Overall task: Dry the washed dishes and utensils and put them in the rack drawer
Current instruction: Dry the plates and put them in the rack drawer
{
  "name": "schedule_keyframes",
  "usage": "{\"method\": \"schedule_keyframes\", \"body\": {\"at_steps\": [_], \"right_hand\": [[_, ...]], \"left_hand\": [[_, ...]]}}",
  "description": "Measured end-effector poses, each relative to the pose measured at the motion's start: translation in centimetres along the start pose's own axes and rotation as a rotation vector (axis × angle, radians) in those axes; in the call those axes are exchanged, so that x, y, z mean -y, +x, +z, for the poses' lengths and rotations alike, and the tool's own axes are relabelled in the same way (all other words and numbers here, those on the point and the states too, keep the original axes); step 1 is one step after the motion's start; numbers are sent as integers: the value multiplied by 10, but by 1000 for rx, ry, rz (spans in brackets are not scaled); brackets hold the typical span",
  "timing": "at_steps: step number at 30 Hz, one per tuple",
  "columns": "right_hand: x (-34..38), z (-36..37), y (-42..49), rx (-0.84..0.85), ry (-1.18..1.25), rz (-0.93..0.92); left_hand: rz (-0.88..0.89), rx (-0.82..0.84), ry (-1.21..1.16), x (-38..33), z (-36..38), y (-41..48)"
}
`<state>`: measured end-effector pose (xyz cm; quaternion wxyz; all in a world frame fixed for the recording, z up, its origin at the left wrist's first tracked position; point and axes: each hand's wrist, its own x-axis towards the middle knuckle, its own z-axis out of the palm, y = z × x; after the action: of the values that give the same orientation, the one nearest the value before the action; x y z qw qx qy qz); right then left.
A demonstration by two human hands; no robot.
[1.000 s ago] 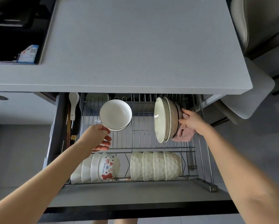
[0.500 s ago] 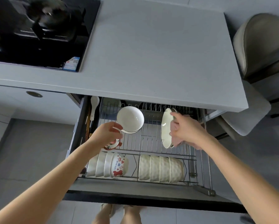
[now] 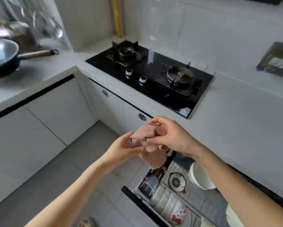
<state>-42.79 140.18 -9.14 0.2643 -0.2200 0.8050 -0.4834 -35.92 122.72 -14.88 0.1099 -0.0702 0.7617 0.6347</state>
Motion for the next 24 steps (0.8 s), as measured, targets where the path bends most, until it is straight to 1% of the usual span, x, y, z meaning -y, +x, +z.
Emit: {"method": "schedule_keyframes", "body": {"at_steps": [2, 5, 7, 8, 9, 10, 12, 14, 16, 19, 24], "right_hand": [[28, 39, 39, -23, -56, -49], [65, 103, 102, -110, -180, -93], [89, 152, 140, -118, -178, -121], [106, 185, 164, -90, -133, -135], [115, 205, 175, -66, -53, -115], [126, 225, 187, -7, 44, -73], [153, 278, 214, 172, 273, 0], [178, 324, 238, 286, 417, 31], [199, 369, 267, 350, 478, 6], [228, 432, 317, 412, 588, -12], [273, 515, 393, 563, 784, 47]], "left_hand": [[-6, -138, -60, 4, -58, -18], [-46, -337, -92, 16, -151, -48], [-58, -453, -105, 23, -210, -69], [-55, -528, -100, 28, -246, -83], [-49, -581, -96, 28, -265, -90], [-37, -639, -105, 27, -286, -97], [12, -755, -121, 29, -339, -115], [49, -813, -109, 30, -384, -129], [57, -823, -63, 31, -424, -140], [-2, -824, 31, 41, -481, -144], [-50, -875, -93, 66, -576, -138]]}}
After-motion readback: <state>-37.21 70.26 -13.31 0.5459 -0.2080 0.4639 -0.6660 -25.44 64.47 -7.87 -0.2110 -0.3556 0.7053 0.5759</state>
